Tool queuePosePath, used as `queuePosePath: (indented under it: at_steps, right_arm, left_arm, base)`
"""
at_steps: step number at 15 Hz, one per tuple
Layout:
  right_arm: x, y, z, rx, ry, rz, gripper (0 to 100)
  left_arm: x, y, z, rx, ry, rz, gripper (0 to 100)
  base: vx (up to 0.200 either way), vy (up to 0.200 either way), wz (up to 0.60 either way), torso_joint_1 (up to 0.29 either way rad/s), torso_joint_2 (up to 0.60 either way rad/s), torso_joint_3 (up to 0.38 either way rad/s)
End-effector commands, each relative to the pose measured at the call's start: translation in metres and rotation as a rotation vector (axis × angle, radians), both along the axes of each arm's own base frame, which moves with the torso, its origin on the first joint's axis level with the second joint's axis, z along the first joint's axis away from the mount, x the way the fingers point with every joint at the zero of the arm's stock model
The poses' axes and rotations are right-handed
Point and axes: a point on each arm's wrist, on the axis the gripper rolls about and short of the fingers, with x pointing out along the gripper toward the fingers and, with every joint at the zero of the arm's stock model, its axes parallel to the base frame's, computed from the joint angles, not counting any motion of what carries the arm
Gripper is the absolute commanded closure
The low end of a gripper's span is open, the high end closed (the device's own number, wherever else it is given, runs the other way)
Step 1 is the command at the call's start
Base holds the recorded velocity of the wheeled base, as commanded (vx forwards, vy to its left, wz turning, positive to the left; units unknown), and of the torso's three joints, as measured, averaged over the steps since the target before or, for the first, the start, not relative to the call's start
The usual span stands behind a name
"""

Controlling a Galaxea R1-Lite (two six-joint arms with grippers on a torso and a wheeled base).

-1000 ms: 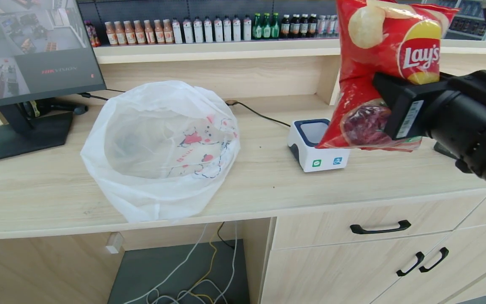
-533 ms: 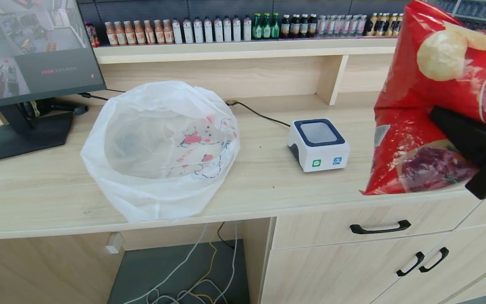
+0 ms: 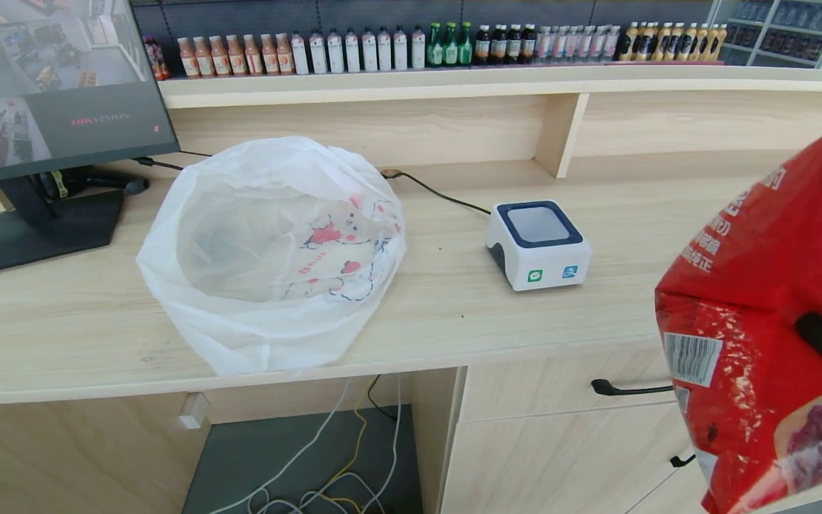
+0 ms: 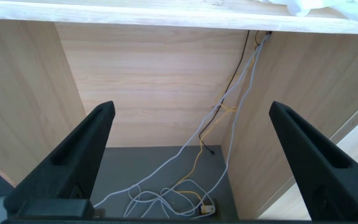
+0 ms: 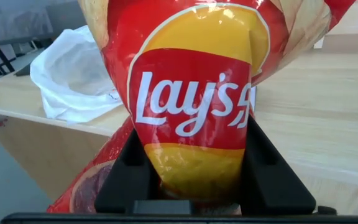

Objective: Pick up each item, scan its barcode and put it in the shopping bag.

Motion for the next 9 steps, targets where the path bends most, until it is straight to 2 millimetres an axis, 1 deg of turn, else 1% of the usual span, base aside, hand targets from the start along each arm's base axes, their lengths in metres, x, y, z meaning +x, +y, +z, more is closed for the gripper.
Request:
queuePosePath:
  at_steps: [1, 4, 8, 9]
  right_arm:
    - [-0.006, -0.006, 0.000, 0.024, -0.018, 0.011, 100]
    - [-0.004, -0.005, 0.005, 0.031, -0.026, 0.011, 100]
    - [0.004, 0.004, 0.006, 0.008, -0.005, 0.003, 100]
    - [0.014, 0.008, 0.008, -0.015, 0.007, -0.039, 100]
  left_arm:
    - [0.000, 0.000, 0.000, 0.000, 0.000, 0.000, 0]
    - [0.000, 0.000, 0.000, 0.002, 0.000, 0.000, 0]
    - [0.000, 0.000, 0.000, 0.002, 0.000, 0.000, 0]
    - [0.000, 0.000, 0.000, 0.002, 0.000, 0.002, 0]
  base:
    - [0.000, 0.000, 0.00, 0.000, 0.00, 0.000]
    - [0.000, 0.000, 0.00, 0.000, 0.00, 0.000]
    - [0.000, 0.000, 0.00, 0.000, 0.00, 0.000]
    - [0.000, 0.000, 0.00, 0.000, 0.00, 0.000]
